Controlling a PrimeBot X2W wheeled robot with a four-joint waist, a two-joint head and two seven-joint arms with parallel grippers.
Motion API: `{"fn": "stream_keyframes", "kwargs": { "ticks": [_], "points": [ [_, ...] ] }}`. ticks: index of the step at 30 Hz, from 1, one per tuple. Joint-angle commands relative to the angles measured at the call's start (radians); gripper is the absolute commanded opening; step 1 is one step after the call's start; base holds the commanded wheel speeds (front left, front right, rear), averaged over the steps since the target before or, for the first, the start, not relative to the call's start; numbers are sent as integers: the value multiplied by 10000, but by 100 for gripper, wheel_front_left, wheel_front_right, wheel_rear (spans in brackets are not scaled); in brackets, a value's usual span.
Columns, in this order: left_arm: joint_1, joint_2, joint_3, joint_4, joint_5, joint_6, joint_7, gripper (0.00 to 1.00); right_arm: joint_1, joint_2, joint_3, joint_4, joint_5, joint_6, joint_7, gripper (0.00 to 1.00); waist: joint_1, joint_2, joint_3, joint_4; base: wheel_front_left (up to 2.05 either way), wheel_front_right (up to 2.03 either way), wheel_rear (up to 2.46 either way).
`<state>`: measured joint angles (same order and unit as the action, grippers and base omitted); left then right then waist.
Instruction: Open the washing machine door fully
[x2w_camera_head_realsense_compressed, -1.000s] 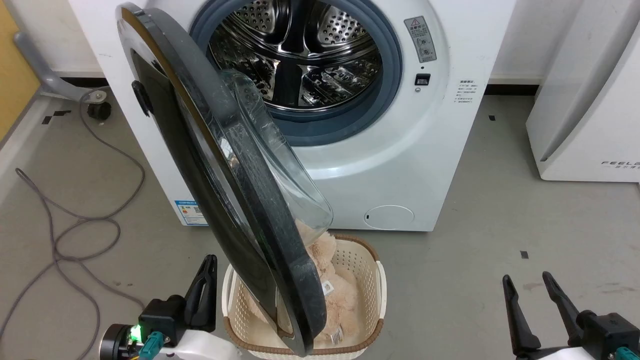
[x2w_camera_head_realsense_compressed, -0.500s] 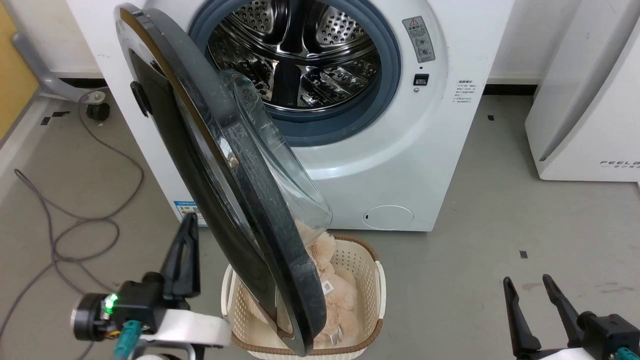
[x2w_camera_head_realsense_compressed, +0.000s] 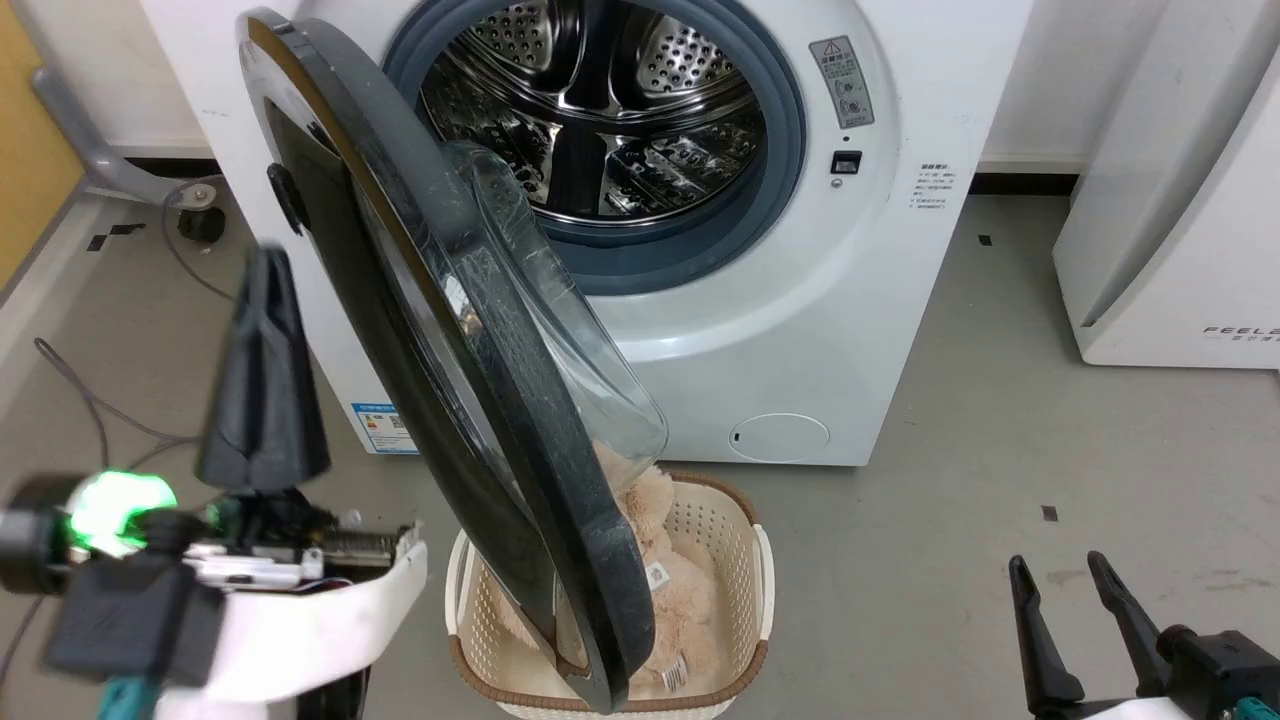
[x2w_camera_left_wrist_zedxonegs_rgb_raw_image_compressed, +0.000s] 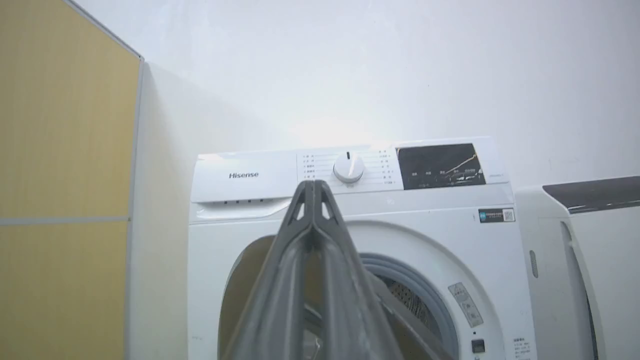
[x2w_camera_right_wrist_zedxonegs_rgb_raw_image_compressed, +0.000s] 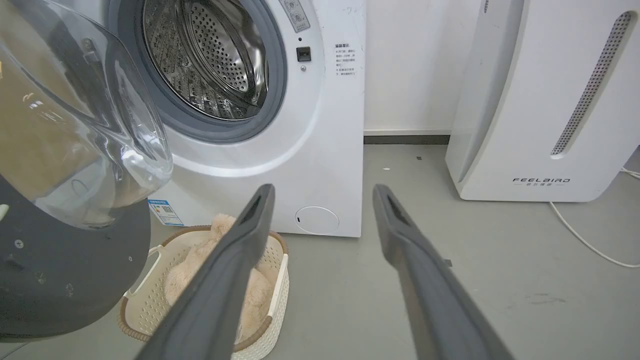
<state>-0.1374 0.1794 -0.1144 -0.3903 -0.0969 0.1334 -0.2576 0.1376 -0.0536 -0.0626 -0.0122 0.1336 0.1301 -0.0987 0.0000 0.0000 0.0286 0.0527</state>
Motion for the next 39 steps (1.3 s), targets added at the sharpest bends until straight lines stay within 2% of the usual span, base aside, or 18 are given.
{"fn": "stream_keyframes", "kwargs": {
  "ticks": [1,5,11,15,16,21,24,28,33,39],
  "points": [
    [-337,32,-22,-459,116,-4,-41,0,6,33,-2,21,64,6,-21,100,0,0,1,-6,0,0,0],
    [-747,-24,-343,-1515,156,-219,-41,0,-6,33,20,61,99,6,-13,100,0,0,-27,-45,0,0,0],
    [-776,-215,-1385,-2405,55,-664,33,0,81,33,3,143,163,6,-1,100,0,0,-132,-89,0,0,0],
    [-474,-318,-2385,-2317,-212,-1093,395,0,163,34,-39,185,207,6,18,100,0,0,-212,-66,0,0,0],
    [-474,-318,-2385,-2317,-212,-1093,395,0,163,34,-39,185,207,6,18,100,0,0,-212,-66,0,0,0],
    [83,-397,-3817,-1718,-598,-1669,1107,0,234,34,-70,232,253,6,37,100,0,0,-257,-23,0,0,0],
    [506,-429,-4552,-1302,-826,-1858,1601,0,222,34,-62,249,273,6,39,100,0,0,-204,-16,0,0,0],
    [989,-355,-5093,-776,-1039,-1907,2368,0,162,34,-10,307,308,6,20,100,0,0,-89,-25,0,0,0],
    [1292,-211,-5266,178,-1207,-1782,3335,0,72,34,27,424,342,6,-4,100,0,0,31,-33,0,0,0],
    [1213,-337,-5131,1608,-1169,-1462,3450,0,-63,34,125,594,405,6,-31,100,0,0,137,-100,0,0,0]
  ]
}}
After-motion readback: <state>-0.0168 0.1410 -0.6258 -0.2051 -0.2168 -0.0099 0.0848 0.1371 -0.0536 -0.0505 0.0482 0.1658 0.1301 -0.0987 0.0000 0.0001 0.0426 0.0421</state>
